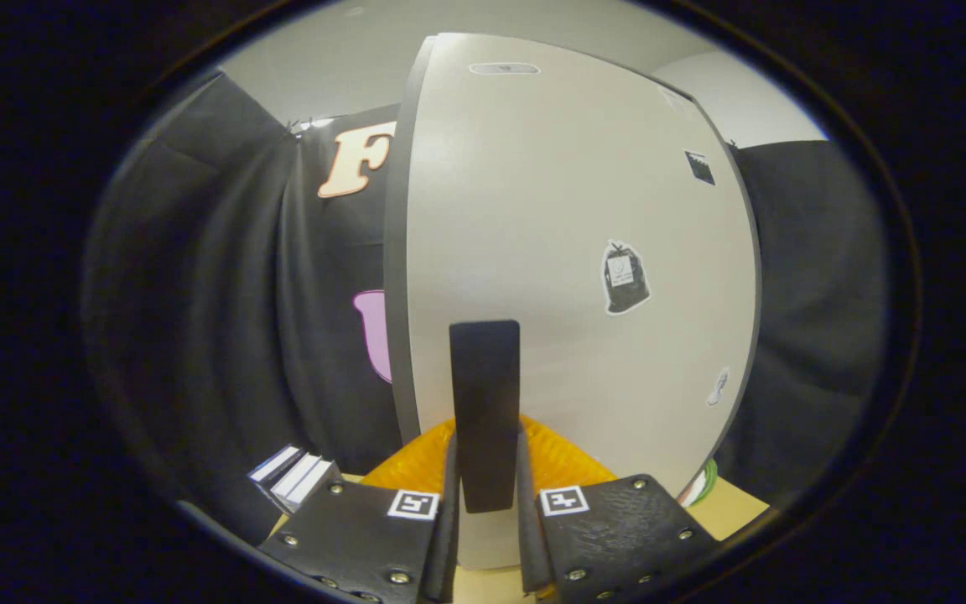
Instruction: Open the shoe cabinet door, grab the shoes and put them into the shoe cabinet, then close the shoe cabinet door.
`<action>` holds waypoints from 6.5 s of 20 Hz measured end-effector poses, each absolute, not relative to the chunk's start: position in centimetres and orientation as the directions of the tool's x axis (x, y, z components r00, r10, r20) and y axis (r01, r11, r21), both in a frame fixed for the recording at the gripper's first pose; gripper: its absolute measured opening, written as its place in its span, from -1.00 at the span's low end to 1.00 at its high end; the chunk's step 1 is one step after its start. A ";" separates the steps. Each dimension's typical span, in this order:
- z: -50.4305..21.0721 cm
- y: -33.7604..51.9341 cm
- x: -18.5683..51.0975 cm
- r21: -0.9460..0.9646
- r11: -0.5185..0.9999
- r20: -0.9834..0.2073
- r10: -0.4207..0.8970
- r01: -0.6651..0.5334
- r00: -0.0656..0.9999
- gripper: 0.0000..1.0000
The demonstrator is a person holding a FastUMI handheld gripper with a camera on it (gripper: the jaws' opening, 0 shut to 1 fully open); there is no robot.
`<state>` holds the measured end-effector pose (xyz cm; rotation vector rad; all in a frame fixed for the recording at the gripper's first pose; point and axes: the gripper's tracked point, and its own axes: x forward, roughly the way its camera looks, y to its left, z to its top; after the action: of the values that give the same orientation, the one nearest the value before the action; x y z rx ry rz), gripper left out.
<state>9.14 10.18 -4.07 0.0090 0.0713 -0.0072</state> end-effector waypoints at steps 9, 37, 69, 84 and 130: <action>-3.7 7.1 2.4 0.037 0.994 -0.087 0.109 -0.106 0.990 -0.41; -3.7 -20.3 -9.6 0.059 0.998 -0.122 0.032 -0.025 0.992 -0.60; -1.9 -16.9 -16.5 -0.020 0.997 0.002 0.080 -0.080 0.997 -0.70; -22.8 1.0 -10.5 0.102 0.994 -0.347 0.069 -0.035 0.935 -0.52; -43.9 -2.4 0.6 0.052 0.998 -0.636 0.016 0.021 0.772 -0.97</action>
<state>0.62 -2.44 -43.87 0.0569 0.6896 -0.0028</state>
